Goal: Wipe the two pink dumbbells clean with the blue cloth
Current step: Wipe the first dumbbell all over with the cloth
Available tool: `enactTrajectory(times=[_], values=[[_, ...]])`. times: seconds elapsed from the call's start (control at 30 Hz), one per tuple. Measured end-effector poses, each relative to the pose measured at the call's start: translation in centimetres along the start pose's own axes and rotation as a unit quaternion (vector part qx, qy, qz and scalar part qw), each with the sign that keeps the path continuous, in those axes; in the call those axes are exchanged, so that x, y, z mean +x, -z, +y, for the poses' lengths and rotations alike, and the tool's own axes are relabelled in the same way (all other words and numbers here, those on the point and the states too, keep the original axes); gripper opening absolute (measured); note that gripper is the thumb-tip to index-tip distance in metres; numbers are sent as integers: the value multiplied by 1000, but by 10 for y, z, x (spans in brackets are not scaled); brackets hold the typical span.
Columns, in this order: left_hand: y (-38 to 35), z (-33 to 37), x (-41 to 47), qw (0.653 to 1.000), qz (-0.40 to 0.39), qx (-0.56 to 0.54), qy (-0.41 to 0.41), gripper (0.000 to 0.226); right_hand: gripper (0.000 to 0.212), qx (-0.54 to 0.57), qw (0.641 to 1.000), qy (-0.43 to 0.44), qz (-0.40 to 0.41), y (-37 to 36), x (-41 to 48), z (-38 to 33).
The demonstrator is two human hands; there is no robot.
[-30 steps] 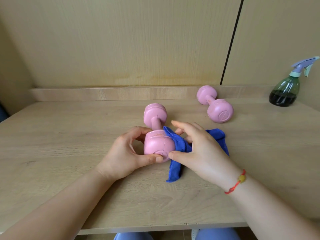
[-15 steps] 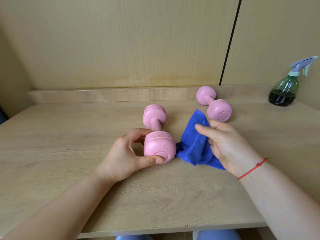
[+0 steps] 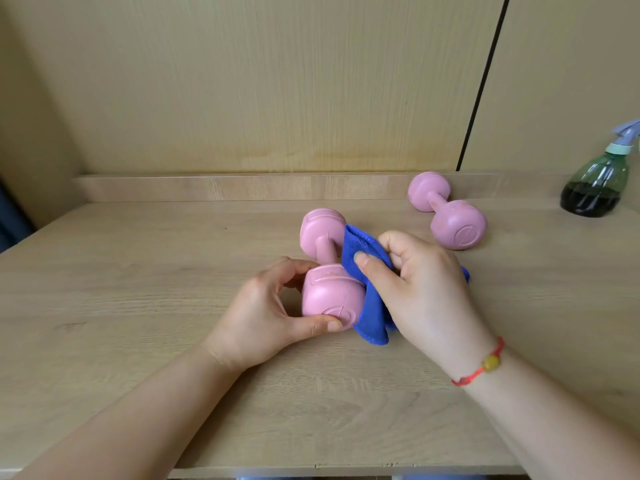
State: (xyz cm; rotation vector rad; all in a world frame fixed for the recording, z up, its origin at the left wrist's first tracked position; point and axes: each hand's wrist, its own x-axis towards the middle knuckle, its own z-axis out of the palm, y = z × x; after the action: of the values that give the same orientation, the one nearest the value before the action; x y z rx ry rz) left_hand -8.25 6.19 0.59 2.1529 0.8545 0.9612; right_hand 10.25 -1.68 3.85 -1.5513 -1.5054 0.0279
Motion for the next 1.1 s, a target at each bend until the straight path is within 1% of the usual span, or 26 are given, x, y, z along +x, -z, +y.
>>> enactTrajectory(times=[0.07, 0.13, 0.23, 0.33, 0.4, 0.5, 0.57, 0.67, 0.77, 0.83, 1.0, 1.1], values=[[1, -1, 1, 1000, 2, 4, 15, 65, 20, -9, 1000, 19, -10, 2, -12, -2], [2, -1, 2, 1000, 3, 0, 27, 65, 14, -13, 999, 31, -21, 3, -21, -3], [2, -3, 1, 1000, 1, -9, 23, 64, 14, -20, 998, 39, -37, 5, -23, -4], [1, -4, 1, 1000, -3, -15, 15, 61, 12, -48, 998, 8, -50, 3, -14, 1], [1, -4, 2, 1000, -5, -17, 13, 62, 17, -56, 996, -27, -65, 1, -11, 10], [2, -5, 2, 1000, -2, -18, 14, 62, 23, -4, 994, -76, -77, 2, -16, 22], [1, -6, 3, 1000, -3, -18, 13, 62, 25, 33, 994, -82, -60, 4, -20, 21], [0, -7, 3, 1000, -4, -19, 8, 61, 24, 41, 998, -34, -40, 4, -22, 6], [1, -8, 2, 1000, -1, -21, 3, 62, 14, 15, 999, 13, -41, 0, -22, -8], [1, -8, 2, 1000, -4, -27, 1, 63, 11, 1, 999, 27, -37, -2, -22, -7], [0, -8, 4, 999, -7, -32, -10, 62, 15, -9, 999, 50, -20, 5, -23, 5], [0, -8, 3, 999, -6, -9, -39, 59, 4, -13, 997, 76, -28, 6, -22, 0]])
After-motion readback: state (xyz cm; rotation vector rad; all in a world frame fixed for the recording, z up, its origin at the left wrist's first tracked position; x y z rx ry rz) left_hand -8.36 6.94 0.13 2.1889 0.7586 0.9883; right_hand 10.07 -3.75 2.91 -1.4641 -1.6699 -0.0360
